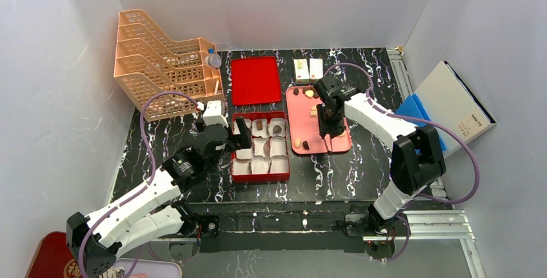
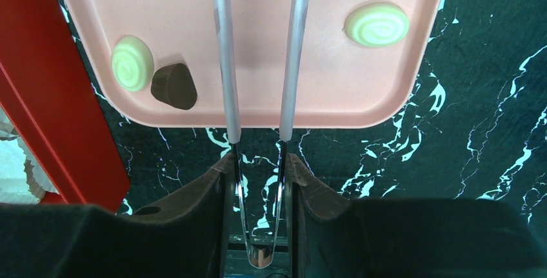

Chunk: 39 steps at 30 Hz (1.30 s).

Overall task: Pack the chocolate
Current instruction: Pick up the fake chocolate from the plate.

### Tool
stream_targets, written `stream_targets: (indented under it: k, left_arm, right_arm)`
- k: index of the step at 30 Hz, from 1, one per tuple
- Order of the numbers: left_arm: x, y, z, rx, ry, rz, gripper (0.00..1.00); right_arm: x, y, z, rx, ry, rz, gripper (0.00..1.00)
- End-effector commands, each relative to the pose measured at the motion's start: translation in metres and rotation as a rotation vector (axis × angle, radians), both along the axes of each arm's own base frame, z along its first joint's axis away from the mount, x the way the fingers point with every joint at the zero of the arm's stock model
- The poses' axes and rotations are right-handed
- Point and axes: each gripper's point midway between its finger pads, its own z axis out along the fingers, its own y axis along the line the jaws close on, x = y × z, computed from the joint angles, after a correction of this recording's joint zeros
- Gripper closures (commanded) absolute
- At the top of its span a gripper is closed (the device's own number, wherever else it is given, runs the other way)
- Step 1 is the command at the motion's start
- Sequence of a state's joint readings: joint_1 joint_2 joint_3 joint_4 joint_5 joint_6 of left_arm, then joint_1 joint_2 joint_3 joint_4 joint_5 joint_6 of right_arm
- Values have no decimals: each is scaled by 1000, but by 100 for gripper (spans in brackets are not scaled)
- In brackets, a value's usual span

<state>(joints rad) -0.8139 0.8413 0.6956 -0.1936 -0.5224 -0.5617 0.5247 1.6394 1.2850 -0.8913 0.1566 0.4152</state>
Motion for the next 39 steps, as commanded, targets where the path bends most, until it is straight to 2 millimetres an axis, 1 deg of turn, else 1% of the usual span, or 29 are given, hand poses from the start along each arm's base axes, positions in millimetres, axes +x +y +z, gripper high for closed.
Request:
stream_targets:
  k: [1, 15, 25, 31, 39]
  left_arm:
    - [1, 2, -1, -2, -9, 15, 2]
    - [1, 2, -3, 36, -7, -5, 2]
    - [2, 2, -9, 56, 1, -10, 2]
    - [2, 3, -9, 72, -1, -11, 1]
    - [4, 4, -8, 100, -4, -16, 2]
  right_arm:
    - [2, 2, -2, 5, 8, -10, 60]
    - [2, 4, -17, -5, 45, -39, 60]
    - [4, 4, -31, -21, 65, -43, 60]
    - [8, 5, -38, -21, 70, -45, 60]
    - [20, 4, -46, -21, 70, -58, 62]
